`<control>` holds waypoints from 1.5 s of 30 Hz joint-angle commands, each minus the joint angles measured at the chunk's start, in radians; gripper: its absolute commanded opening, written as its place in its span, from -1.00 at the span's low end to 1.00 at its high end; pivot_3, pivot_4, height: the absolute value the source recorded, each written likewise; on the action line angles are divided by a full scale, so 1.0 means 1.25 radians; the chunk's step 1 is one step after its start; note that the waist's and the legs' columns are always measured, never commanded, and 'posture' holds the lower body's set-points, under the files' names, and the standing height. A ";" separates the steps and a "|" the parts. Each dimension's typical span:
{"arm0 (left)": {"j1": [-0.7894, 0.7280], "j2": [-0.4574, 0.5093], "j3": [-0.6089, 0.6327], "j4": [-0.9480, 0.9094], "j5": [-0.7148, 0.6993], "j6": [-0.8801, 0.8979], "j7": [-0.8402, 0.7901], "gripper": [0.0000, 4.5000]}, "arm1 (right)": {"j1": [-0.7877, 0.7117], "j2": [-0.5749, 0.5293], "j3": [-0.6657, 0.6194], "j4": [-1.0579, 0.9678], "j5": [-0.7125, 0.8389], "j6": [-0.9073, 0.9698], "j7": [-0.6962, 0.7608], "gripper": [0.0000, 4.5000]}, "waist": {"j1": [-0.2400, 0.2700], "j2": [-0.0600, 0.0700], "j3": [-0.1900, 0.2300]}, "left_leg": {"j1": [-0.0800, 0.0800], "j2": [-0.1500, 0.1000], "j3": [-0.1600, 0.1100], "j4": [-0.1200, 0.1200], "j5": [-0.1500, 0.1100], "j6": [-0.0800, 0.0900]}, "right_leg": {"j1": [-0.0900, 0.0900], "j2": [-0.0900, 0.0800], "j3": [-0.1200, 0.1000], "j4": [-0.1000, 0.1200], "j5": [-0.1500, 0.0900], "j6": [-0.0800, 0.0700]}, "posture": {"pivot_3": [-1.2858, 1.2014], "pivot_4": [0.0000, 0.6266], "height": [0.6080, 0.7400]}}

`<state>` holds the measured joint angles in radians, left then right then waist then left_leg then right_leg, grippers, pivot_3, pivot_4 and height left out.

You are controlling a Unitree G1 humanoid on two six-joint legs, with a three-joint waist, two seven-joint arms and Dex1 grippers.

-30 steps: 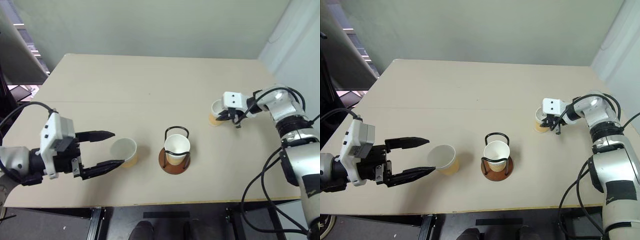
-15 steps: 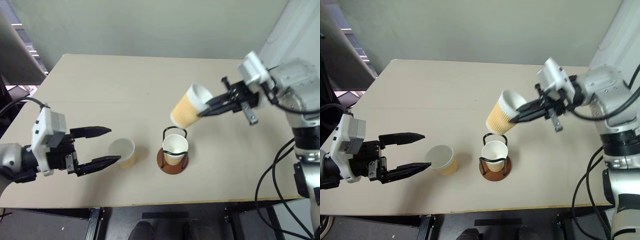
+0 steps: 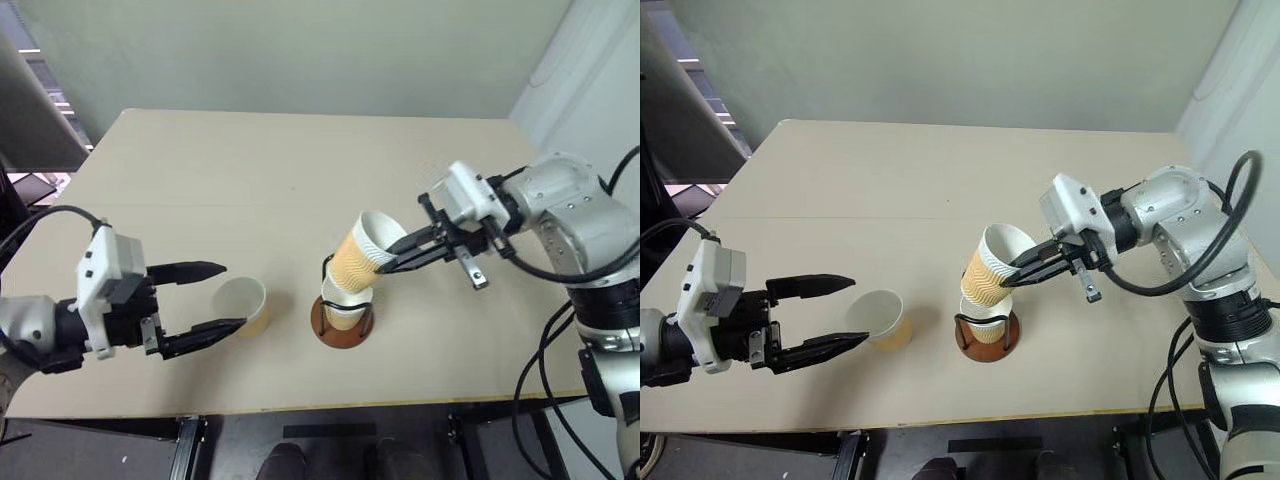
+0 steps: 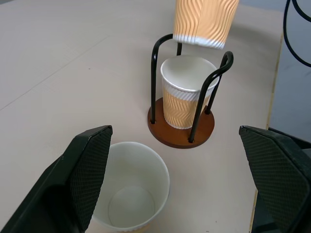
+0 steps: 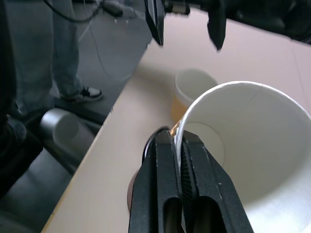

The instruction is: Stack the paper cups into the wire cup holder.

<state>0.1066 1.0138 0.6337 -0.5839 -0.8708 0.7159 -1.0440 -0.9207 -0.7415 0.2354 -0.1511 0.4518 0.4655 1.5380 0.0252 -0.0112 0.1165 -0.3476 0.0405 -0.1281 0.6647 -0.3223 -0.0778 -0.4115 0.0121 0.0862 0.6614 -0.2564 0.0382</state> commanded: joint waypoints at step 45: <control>-0.551 0.052 -0.568 0.471 0.407 -0.295 -0.257 1.00 | 0.241 -0.142 -0.436 -0.164 0.324 0.196 -0.217 0.98 | 0.008 -0.001 -0.001 | 0.000 0.002 -0.001 0.001 0.000 -0.003 | -0.001 0.001 -0.001 0.001 0.000 -0.001 | 0.03 -0.52 1.00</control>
<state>-0.5546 1.0782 -0.0609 -0.0153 -0.3855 0.3806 -1.3249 -0.6217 -0.8987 -0.2613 -0.3150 0.8281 0.7089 1.2928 0.0351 -0.0122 0.1159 -0.3482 0.0431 -0.1300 0.6656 -0.3231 -0.0809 -0.4130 0.0135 0.0853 0.6616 -0.2563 0.0367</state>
